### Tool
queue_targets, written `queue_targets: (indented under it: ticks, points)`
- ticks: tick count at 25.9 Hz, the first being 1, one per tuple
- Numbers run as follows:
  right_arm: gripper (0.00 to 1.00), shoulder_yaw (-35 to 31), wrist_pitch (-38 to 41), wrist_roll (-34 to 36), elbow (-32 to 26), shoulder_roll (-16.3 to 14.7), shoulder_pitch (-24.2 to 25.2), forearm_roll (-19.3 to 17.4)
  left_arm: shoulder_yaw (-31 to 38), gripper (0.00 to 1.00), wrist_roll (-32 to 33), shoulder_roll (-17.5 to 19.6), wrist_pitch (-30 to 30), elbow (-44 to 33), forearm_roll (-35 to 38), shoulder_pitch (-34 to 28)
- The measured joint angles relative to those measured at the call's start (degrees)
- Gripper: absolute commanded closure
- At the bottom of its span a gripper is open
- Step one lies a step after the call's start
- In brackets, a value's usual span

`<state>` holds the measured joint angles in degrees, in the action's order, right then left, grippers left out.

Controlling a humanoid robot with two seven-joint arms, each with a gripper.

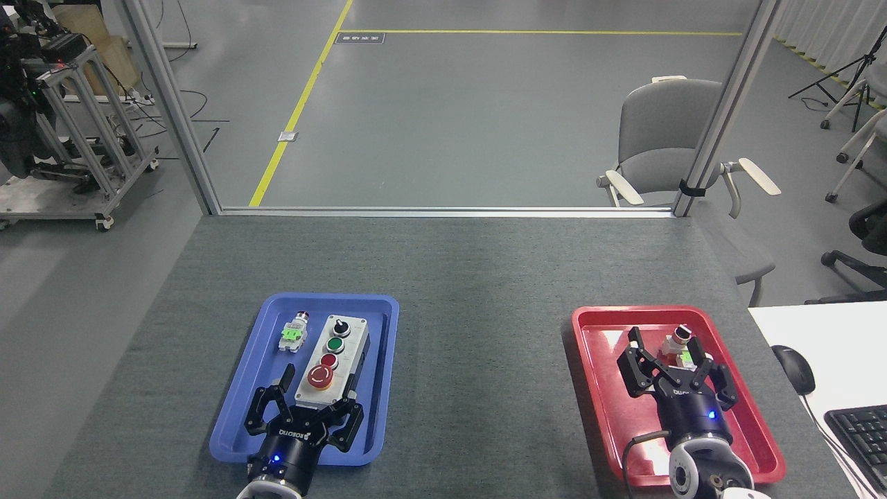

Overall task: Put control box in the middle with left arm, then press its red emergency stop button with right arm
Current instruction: 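Lower the left gripper onto the gray control box and grasp it, then slide the control box with the left gripper toward the table middle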

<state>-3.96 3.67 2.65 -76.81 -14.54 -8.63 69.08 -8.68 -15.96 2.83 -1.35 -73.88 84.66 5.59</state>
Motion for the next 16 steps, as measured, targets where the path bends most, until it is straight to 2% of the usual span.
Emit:
queue_targets:
  ticks: [16]
  points:
    - [0.0, -0.08, -0.11, 0.08, -0.24, -1.19, -0.14, -0.11, -0.02, 0.04, -2.45, -0.55, 0.32, 8.97, -0.78, 2.4]
